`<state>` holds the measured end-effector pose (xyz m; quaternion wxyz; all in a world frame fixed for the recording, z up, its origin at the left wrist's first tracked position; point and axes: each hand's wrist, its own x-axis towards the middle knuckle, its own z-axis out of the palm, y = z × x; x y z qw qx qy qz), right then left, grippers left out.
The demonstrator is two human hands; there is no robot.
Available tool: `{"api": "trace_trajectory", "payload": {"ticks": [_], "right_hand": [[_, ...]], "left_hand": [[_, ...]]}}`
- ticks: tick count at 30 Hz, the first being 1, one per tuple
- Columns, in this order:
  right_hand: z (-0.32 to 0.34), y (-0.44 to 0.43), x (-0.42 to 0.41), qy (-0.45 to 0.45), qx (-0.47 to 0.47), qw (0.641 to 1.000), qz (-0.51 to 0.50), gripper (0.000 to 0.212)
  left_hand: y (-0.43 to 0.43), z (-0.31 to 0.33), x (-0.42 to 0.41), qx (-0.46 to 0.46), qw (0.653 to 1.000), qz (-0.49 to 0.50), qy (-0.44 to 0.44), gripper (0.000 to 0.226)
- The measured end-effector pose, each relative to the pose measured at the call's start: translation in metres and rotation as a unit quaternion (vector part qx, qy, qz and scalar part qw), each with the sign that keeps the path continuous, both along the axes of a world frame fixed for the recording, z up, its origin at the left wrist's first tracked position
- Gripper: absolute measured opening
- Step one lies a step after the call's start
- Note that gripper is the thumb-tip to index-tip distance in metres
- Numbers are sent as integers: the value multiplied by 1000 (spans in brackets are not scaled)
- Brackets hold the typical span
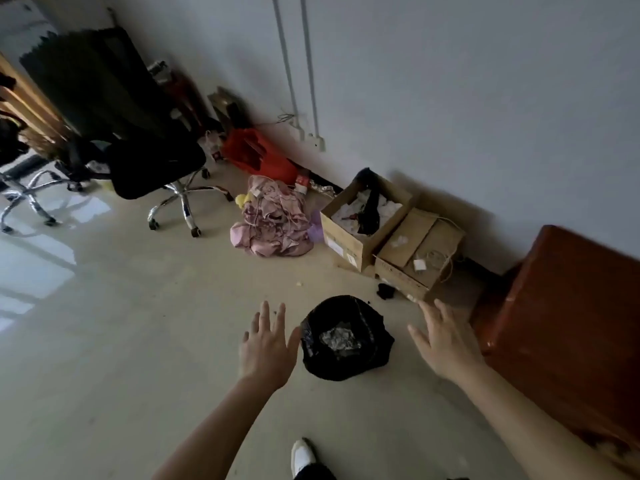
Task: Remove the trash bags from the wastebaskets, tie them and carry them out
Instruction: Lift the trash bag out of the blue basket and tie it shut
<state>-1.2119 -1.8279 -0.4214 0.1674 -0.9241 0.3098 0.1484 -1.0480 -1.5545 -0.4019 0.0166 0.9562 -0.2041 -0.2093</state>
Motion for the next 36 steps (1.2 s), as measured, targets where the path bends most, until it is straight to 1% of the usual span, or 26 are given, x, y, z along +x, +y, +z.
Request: {"api": "trace_trajectory", "payload": {"ticks": [3, 6, 9, 12, 14, 16, 18, 19, 21, 22, 23, 25, 26, 27, 29, 30, 31, 32, 33, 34, 35, 36], "right_hand": [[-48, 6, 10, 51, 40, 996, -57, 66], [-114, 6, 23, 71, 118, 981, -136, 63], [-197, 1, 42, 55, 185, 956, -223, 63], [-310, -2, 56, 51, 232, 921, -307, 60], [-379, 1, 66, 84, 268, 896, -343, 61], [-434, 4, 74, 108, 280, 872, -386, 64], [-482, 3, 80, 88, 249, 853, -450, 69], [-500, -2, 82, 66, 219, 845, -484, 71], [-527, -16, 87, 23, 180, 824, -537, 73], [-540, -23, 88, 15, 195, 804, -562, 76], [-553, -29, 87, 13, 239, 779, -579, 77], [-565, -31, 86, 30, 368, 737, -566, 73], [-568, -30, 85, 41, 423, 721, -547, 66], [-568, -29, 84, 34, 459, 708, -535, 55], [-568, -27, 81, 14, 482, 706, -518, 26], [-565, -28, 78, -2, 480, 706, -521, 22], [-562, -31, 75, -17, 465, 710, -529, 29], [-557, -35, 74, -30, 434, 721, -539, 39], [-553, -39, 74, -48, 385, 744, -545, 44], [-543, -41, 76, -80, 325, 766, -549, 39], [-533, -43, 79, -129, 278, 775, -553, 32], [-520, -43, 84, -183, 255, 775, -548, 27]], "left_hand": [[-6, -54, 34, 6, 999, -5, 44, 68], [-14, -127, 47, -8, 991, 50, 121, 69], [-17, -207, 53, -7, 980, 102, 173, 75], [-21, -310, 51, -5, 968, 151, 202, 78], [-24, -368, 47, -7, 960, 185, 208, 80], [-24, -419, 43, -18, 950, 224, 218, 87], [-29, -464, 37, -32, 933, 272, 234, 93], [-31, -481, 35, -44, 923, 297, 240, 91], [-37, -508, 33, -59, 905, 343, 243, 80], [-38, -522, 32, -60, 902, 356, 236, 70], [-37, -535, 32, -60, 904, 357, 228, 58], [-37, -551, 33, -68, 907, 355, 218, 38], [-36, -556, 34, -69, 905, 361, 216, 33], [-37, -558, 36, -68, 902, 367, 215, 30], [-38, -556, 38, -64, 898, 380, 214, 26], [-39, -554, 38, -68, 895, 384, 215, 28], [-40, -551, 38, -73, 896, 382, 214, 34], [-41, -547, 38, -72, 900, 375, 212, 40], [-41, -543, 38, -67, 904, 367, 208, 44], [-41, -538, 38, -64, 909, 362, 198, 46], [-41, -534, 38, -67, 912, 362, 180, 47], [-41, -528, 39, -81, 915, 364, 155, 48]]}}
